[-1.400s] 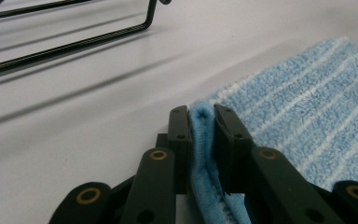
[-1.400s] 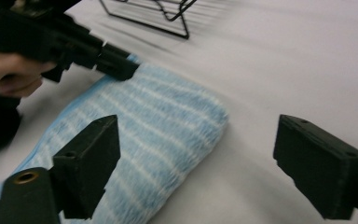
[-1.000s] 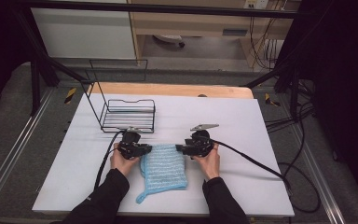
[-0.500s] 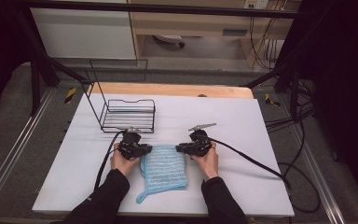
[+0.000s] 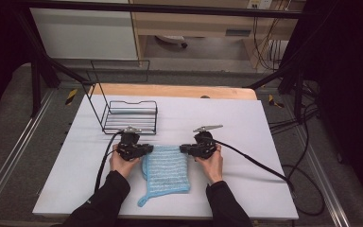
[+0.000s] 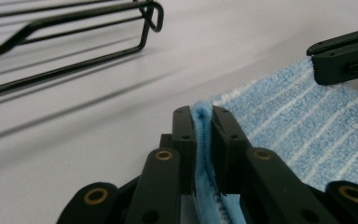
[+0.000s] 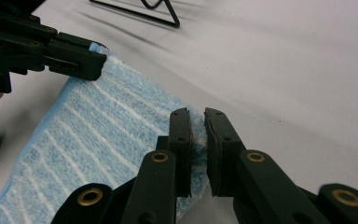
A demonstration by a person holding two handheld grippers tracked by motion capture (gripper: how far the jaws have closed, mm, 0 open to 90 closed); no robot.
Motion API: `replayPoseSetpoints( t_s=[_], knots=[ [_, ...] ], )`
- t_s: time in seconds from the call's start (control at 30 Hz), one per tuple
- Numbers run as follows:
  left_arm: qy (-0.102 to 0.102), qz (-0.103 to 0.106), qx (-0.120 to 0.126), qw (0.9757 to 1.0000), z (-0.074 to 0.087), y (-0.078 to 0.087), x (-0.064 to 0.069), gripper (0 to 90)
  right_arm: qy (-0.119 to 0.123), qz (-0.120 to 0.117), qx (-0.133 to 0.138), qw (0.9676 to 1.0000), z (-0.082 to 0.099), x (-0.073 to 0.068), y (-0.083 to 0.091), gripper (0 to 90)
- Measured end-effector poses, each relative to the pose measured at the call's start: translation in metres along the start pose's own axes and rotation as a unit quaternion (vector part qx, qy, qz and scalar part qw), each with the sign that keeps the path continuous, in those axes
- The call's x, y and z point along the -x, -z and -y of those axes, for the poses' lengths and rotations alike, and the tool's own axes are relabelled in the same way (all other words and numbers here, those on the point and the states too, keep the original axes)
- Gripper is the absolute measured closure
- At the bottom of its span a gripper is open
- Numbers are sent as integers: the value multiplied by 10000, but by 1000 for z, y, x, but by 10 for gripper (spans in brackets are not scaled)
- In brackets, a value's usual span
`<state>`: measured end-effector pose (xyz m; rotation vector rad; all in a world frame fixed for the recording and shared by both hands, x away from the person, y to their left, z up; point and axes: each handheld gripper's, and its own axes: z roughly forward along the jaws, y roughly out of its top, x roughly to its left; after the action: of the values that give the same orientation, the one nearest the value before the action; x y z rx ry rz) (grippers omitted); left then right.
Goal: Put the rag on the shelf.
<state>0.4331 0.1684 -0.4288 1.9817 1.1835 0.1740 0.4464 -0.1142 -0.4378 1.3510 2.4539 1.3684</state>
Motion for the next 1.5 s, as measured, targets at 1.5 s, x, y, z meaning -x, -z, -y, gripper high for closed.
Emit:
replayPoseSetpoints(
  t_s=[1.5],
  knots=[
    [-556, 293, 1498, 9867, -15, 89, 42, 805, 782, -124, 1528, 9851, -19, -56, 83, 826]
  ],
)
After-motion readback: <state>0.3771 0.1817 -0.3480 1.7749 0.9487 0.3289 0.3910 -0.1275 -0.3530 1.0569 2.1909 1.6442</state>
